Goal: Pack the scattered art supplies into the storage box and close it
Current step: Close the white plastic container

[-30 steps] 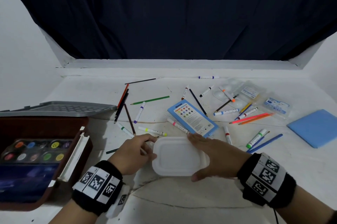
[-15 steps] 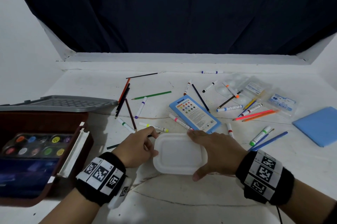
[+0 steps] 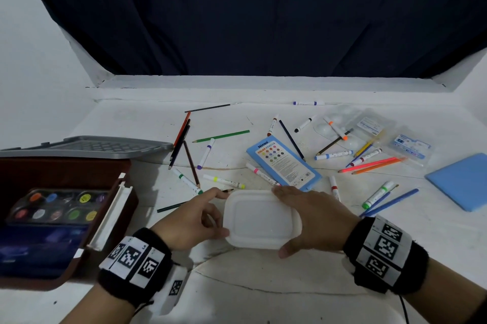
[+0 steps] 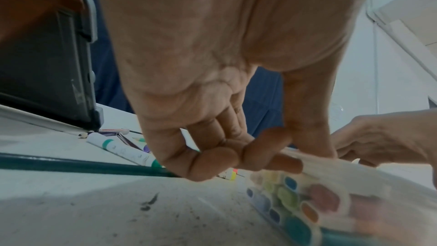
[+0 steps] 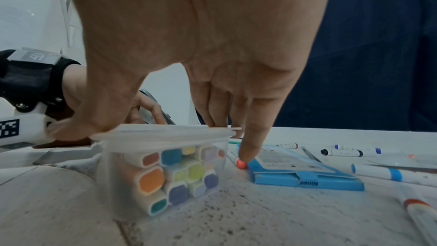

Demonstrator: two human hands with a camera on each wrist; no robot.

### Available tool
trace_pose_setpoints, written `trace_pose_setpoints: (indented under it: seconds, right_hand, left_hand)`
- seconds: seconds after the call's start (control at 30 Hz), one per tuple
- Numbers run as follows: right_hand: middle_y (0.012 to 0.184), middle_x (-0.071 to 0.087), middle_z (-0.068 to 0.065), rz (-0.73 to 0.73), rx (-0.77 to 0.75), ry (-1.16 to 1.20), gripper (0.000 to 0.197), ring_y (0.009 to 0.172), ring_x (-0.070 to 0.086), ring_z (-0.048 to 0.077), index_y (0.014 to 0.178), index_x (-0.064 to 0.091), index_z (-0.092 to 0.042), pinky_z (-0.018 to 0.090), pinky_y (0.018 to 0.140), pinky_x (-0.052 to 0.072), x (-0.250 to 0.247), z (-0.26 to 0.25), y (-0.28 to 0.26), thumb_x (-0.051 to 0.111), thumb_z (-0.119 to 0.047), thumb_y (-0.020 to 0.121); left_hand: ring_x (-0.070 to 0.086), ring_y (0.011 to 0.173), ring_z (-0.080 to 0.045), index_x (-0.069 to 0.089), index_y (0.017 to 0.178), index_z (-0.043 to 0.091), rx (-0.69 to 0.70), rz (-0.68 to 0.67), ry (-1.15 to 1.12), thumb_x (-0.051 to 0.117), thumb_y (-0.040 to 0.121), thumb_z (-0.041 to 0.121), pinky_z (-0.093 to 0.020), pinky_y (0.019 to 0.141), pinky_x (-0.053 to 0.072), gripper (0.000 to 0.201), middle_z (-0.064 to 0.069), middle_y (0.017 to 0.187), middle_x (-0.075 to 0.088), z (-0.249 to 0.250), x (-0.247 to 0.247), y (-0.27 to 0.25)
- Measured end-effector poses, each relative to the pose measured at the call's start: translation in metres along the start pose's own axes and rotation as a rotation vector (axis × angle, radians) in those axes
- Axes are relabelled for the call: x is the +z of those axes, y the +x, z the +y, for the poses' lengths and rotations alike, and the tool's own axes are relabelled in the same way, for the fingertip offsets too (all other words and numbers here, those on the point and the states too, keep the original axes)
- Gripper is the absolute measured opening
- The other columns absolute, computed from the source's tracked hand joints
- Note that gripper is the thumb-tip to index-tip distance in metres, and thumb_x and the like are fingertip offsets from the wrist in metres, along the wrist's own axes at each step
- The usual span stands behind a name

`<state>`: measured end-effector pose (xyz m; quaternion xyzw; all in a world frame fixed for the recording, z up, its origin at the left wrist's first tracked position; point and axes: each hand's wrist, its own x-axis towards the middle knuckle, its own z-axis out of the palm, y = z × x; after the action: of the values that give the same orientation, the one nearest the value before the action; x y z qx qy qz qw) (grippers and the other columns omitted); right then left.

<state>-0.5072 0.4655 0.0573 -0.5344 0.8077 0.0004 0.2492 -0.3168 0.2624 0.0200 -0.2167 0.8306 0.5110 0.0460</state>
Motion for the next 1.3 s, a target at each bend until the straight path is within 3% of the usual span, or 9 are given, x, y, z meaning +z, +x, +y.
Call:
trace_pose_setpoints:
  seconds: [0.27,0.57,0.77,0.87,0.93,1.0,1.1,1.2,1.3]
  right_hand:
    - [0.161,0.015,-0.018,0.016,0.037,0.095,0.121,0.139,0.03,0.01,0.154,0.01,-0.039,0.035,0.114,0.025,0.006,0.006,0.004,0.075,-0.074,0.058]
    - [0.159,0.013,-0.024,0.057,0.023,0.151,0.124,0.142,0.027,0.008,0.154,0.01,-0.041,0.035,0.119,0.025,0.009,0.011,0.0,0.074,-0.078,0.054]
    - [0.158,0.023,-0.017,0.115,0.03,0.261,0.133,0.141,0.026,0.006,0.154,0.012,-0.038,0.035,0.117,0.03,0.015,0.016,0.0,0.075,-0.081,0.046]
    - [0.153,0.034,-0.016,0.17,0.076,0.386,0.116,0.134,0.039,0.003,0.153,0.023,-0.032,0.027,0.109,0.041,0.018,0.02,-0.001,0.074,-0.075,0.058]
    - [0.136,0.054,-0.013,0.266,0.137,0.528,0.093,0.108,0.06,0.003,0.15,0.036,-0.028,0.02,0.089,0.053,0.021,0.025,0.001,0.074,-0.061,0.072]
    - [0.106,0.067,-0.008,0.344,0.18,0.643,0.062,0.082,0.069,0.009,0.138,0.053,-0.023,0.026,0.074,0.06,0.023,0.03,0.005,0.074,-0.04,0.083]
    - [0.084,0.068,-0.001,0.322,0.214,0.708,0.025,0.072,0.07,0.017,0.108,0.068,-0.023,0.039,0.07,0.062,0.022,0.035,0.011,0.076,-0.023,0.084]
    - [0.074,0.068,0.001,0.289,0.241,0.765,0.02,0.064,0.07,0.017,0.096,0.066,-0.02,0.04,0.071,0.062,0.02,0.033,0.014,0.077,-0.013,0.082]
    - [0.073,0.066,0.009,0.274,0.267,0.775,0.021,0.052,0.066,0.012,0.098,0.059,-0.014,0.029,0.057,0.058,0.017,0.029,0.017,0.073,-0.006,0.084]
  left_hand:
    - [0.059,0.065,-0.009,0.051,0.125,0.032,-0.005,0.018,-0.032,0.085,0.076,0.014,-0.022,0.07,0.05,0.062,0.001,0.078,0.07,-0.006,0.002,0.004]
    - [0.055,0.061,-0.003,0.053,0.127,0.034,0.005,0.024,-0.013,0.086,0.076,0.016,-0.014,0.066,0.044,0.064,0.002,0.077,0.072,-0.002,0.0,0.002]
    - [0.055,0.059,0.0,0.055,0.126,0.041,0.003,0.037,-0.01,0.086,0.075,0.017,-0.015,0.067,0.044,0.065,0.002,0.078,0.073,-0.001,-0.002,0.0]
    - [0.057,0.061,0.0,0.053,0.126,0.045,-0.009,0.031,0.005,0.084,0.077,0.021,-0.017,0.07,0.046,0.063,0.0,0.082,0.073,0.0,-0.001,-0.002]
    - [0.058,0.063,-0.001,0.054,0.124,0.047,-0.018,0.049,0.01,0.081,0.08,0.026,-0.019,0.072,0.047,0.056,-0.002,0.084,0.073,0.001,0.001,-0.002]
    - [0.058,0.064,-0.004,0.056,0.119,0.047,-0.028,0.086,0.005,0.075,0.086,0.03,-0.022,0.07,0.048,0.042,-0.003,0.084,0.073,0.001,0.004,0.0]
    - [0.059,0.065,-0.005,0.057,0.116,0.045,-0.037,0.128,0.005,0.071,0.09,0.027,-0.019,0.067,0.047,0.035,-0.006,0.086,0.072,-0.001,0.007,0.003]
    - [0.059,0.064,-0.001,0.058,0.116,0.042,-0.035,0.154,0.02,0.074,0.088,0.023,-0.016,0.065,0.043,0.037,-0.006,0.086,0.072,-0.004,0.007,0.006]
    - [0.058,0.06,0.0,0.059,0.114,0.042,-0.031,0.174,0.017,0.075,0.087,0.021,-0.015,0.063,0.042,0.038,-0.007,0.085,0.072,-0.004,0.008,0.009]
